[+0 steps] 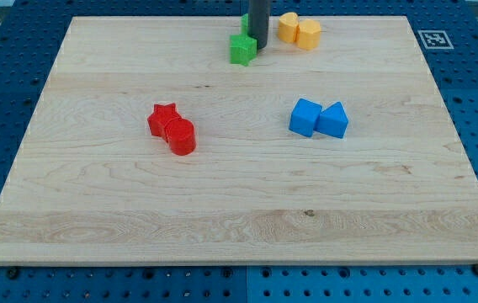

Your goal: Move the green blocks diagonal top left to the blue blocks

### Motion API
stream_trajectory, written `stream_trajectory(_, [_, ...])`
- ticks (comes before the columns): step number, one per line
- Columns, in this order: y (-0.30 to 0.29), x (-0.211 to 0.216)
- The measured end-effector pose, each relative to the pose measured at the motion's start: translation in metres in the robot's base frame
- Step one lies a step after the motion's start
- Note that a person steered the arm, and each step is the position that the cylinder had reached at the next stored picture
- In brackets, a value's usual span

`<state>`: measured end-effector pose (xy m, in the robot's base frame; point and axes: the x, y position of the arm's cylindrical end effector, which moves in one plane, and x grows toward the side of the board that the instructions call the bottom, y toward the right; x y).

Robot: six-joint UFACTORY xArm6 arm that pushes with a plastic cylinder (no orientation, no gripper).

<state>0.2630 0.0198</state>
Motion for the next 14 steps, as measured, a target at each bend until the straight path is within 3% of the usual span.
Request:
stream_trajectory(2, [-0.04,-0.004])
stream_trajectory(5, [-0.05,-0.071])
stream_trajectory(8, [-0.005,-0.071])
stream_trajectory(14, [0.004,-0.029])
